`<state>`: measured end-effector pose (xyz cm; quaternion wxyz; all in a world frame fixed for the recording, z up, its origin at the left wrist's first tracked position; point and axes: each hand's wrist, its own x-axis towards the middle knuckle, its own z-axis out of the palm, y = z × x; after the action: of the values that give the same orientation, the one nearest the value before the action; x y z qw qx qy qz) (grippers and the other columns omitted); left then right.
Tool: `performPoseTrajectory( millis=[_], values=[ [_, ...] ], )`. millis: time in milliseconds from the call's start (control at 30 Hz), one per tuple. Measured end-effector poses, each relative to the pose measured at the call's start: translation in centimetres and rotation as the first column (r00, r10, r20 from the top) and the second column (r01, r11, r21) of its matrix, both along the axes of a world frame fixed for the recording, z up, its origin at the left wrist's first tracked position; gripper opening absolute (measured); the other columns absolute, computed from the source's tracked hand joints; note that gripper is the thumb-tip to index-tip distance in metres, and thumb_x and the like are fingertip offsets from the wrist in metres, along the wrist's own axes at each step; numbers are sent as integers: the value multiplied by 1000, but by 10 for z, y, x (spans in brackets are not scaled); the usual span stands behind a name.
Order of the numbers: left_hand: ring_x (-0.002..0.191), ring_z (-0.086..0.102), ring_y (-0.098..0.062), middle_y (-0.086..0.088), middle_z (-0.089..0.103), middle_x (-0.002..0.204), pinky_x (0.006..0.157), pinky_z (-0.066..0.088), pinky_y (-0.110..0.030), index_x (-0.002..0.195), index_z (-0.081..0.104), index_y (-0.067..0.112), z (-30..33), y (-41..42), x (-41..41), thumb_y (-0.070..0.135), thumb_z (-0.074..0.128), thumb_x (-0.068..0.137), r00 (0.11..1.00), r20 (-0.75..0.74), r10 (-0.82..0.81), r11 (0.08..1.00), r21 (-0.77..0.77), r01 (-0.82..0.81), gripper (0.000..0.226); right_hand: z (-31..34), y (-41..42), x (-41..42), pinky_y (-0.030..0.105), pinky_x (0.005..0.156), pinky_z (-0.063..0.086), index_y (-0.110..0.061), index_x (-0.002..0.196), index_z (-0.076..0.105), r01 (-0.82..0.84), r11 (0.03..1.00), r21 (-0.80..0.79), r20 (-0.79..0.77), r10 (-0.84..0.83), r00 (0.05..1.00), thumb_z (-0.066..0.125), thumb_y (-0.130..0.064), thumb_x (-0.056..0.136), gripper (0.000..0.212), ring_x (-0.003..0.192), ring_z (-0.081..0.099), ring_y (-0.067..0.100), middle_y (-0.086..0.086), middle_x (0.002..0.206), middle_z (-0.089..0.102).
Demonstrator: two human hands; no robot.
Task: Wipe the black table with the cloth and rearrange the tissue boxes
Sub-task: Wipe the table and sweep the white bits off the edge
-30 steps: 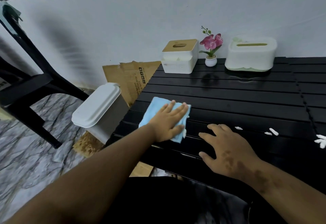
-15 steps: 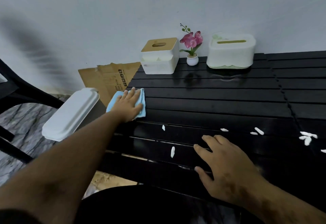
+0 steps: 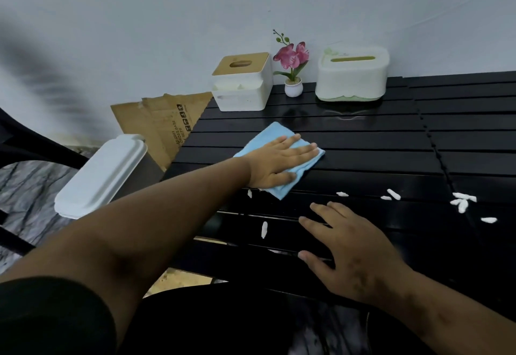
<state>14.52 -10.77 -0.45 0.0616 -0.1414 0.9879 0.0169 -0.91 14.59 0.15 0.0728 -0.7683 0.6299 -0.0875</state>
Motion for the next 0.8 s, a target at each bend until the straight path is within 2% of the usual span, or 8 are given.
performPoseTrajectory(
  millis=[100, 200, 333, 400, 467, 600, 700, 800],
  values=[
    [152, 0, -27, 1, 7, 165, 119, 4, -47, 157, 4, 25, 5, -10, 4, 53, 20, 97, 999, 4, 33, 999, -9, -33, 69, 3, 2, -1, 41, 101, 44, -28, 129, 61, -2, 1000, -20, -39, 1, 999, 45, -65, 83, 61, 125, 53, 29, 5, 135, 58],
    [151, 4, -26, 1, 9, 165, 119, 8, -49, 157, 6, 28, 9, -24, 22, 57, 19, 94, 978, 5, 209, 978, -4, -209, 71, 3, 4, -1, 48, 103, 45, -28, 126, 62, 8, 1000, -8, -62, -8, 998, 46, -64, 80, 61, 120, 54, 33, 8, 132, 59],
    [151, 1, -25, -1, 1, 165, 120, 9, -52, 156, 3, 33, 12, -31, 79, 60, 13, 86, 868, 0, 497, 868, 3, -497, 75, 2, 6, 1, 51, 101, 46, -27, 125, 63, 23, 1000, -6, -46, -23, 999, 46, -63, 79, 61, 119, 55, 34, 8, 130, 60],
    [151, 4, -27, -9, -1, 165, 120, 9, -48, 155, 5, 34, 13, -21, 114, 61, 10, 84, 811, -4, 585, 811, 7, -585, 76, 3, 5, 0, 50, 101, 46, -27, 124, 63, 16, 1000, -4, -31, -16, 999, 46, -64, 78, 61, 118, 56, 33, 8, 129, 60],
    [151, 6, -30, -15, 1, 164, 120, 8, -45, 154, 5, 36, 10, -3, 145, 60, 10, 85, 780, -5, 626, 780, 4, -626, 73, 5, 4, 0, 50, 101, 46, -28, 124, 63, 16, 1000, 1, -14, -16, 1000, 45, -65, 78, 62, 117, 56, 32, 7, 128, 60],
    [152, -1, -23, -7, -2, 164, 122, 5, -45, 154, -4, 31, 0, 49, 181, 61, 11, 88, 746, -16, 666, 746, 10, -665, 74, 10, 5, 3, 49, 99, 47, -27, 121, 64, 11, 1000, 18, -15, -11, 1000, 43, -66, 76, 63, 111, 55, 28, 6, 123, 60],
    [151, -7, -22, -7, -7, 164, 122, 0, -43, 155, -6, 25, 1, 86, 172, 63, 7, 86, 721, -6, 693, 721, 12, -693, 80, 14, 7, 4, 48, 97, 46, -25, 118, 64, 3, 1000, 21, -38, -2, 999, 40, -65, 76, 62, 106, 54, 27, 6, 119, 59],
    [151, -12, -23, -10, -10, 164, 121, -4, -40, 155, -8, 24, 6, 118, 133, 62, 4, 84, 725, -1, 689, 725, 27, -688, 81, 17, 9, 2, 47, 101, 44, -26, 124, 61, -9, 1000, 30, -27, 10, 1000, 39, -66, 78, 64, 112, 52, 27, 6, 126, 57]
  ],
)
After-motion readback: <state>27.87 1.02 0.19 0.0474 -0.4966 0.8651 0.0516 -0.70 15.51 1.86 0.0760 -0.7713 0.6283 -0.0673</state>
